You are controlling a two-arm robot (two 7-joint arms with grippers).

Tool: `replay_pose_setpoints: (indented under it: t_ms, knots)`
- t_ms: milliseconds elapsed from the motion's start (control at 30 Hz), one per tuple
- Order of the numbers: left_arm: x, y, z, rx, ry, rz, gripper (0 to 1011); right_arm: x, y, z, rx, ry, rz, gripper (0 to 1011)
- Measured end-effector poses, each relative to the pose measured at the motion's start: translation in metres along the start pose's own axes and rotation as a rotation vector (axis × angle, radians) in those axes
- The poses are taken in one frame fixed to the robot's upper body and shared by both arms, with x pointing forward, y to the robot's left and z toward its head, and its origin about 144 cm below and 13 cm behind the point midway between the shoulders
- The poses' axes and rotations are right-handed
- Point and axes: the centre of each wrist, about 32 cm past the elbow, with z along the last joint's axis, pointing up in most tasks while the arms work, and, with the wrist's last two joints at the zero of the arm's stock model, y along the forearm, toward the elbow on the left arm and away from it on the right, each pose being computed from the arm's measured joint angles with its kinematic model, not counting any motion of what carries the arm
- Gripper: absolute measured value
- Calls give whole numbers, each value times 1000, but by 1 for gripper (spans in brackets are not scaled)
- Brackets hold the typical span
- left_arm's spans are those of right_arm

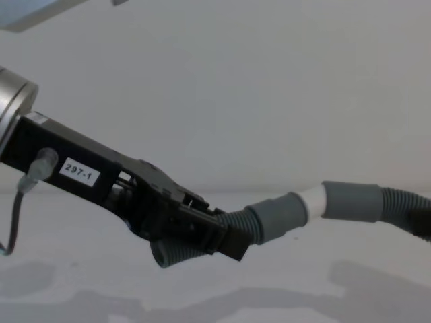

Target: Use both hands to pick up one end of the pipe from the table, align the ends, and insert them.

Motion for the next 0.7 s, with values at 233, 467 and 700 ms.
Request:
replay_pose_setpoints:
  t_ms: [233, 467, 700]
  knots:
    - [0, 0, 0, 11, 3, 1, 325, 1, -1, 0, 6, 2, 11, 170]
    - [0, 0, 0, 18, 4, 3, 325, 1, -1, -1, 8, 3, 17, 170]
    - [0, 0, 0, 22, 5, 5, 325, 1, -2, -1, 11, 3, 20, 170]
